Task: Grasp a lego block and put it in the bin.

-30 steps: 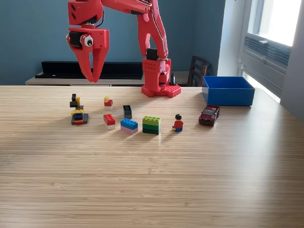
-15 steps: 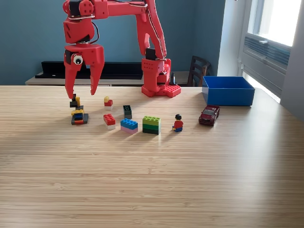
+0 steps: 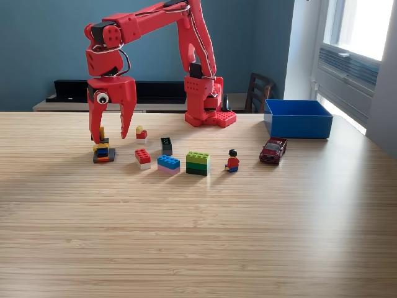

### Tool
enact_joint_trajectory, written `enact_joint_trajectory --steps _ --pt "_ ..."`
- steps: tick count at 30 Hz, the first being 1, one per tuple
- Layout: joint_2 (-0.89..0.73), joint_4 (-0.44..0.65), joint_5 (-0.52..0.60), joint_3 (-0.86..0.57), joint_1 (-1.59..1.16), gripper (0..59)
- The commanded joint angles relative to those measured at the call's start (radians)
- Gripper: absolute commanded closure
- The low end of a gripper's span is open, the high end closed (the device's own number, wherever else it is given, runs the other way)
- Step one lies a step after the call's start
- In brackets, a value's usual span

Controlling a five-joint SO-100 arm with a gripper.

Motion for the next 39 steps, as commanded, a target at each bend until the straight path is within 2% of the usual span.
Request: enact_joint_trajectory --steps 1,14,27,29,31,34,39 --pt "0.034 -0.034 -0.006 -0.011 0.02 36.2" --pt "0.032 -0.097 -0.021 -0.011 0.052 35.7" --pt "0.031 -0.233 -0.043 0.141 0.061 37.0" --pt "0.032 -0.249 -0.037 0.152 0.061 39.1" --pt "0.032 -0.264 -0.028 0.158 0.061 43.6" --pt "0.031 -0.267 -0.023 0.158 0.063 58.0" --pt "0.031 -0.267 -0.028 0.141 0.063 58.5"
